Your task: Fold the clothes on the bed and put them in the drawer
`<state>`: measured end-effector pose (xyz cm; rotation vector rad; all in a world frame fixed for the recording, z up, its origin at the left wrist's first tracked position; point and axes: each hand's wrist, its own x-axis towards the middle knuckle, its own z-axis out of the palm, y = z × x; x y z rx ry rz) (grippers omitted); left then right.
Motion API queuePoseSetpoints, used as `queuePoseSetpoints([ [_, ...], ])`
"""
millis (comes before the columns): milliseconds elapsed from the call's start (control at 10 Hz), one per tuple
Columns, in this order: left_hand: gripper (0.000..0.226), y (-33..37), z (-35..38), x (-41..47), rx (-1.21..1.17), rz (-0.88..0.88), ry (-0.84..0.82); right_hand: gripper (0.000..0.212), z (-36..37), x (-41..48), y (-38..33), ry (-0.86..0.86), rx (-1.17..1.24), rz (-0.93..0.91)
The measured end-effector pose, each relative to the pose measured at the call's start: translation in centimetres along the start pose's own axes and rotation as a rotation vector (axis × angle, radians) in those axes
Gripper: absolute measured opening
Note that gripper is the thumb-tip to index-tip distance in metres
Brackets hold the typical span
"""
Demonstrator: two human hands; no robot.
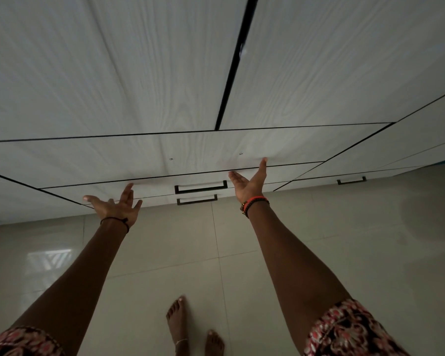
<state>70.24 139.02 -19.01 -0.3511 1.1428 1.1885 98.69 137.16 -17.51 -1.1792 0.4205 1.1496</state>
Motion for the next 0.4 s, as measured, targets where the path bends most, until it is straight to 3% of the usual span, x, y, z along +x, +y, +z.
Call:
queuePoseSetpoints([
  [200,0.085,-0.5,0.4,-0.6,0.098,0.019,-0.045,0.081,0.5,-0.8,-0.1,-0.014,-0.008,0.026],
  [400,0.077,-1.1,0.6,-2.8,0.499,0.092,-0.052,0.072,0.2,-4.1,0.2,-0.026,-0.238,0.069],
])
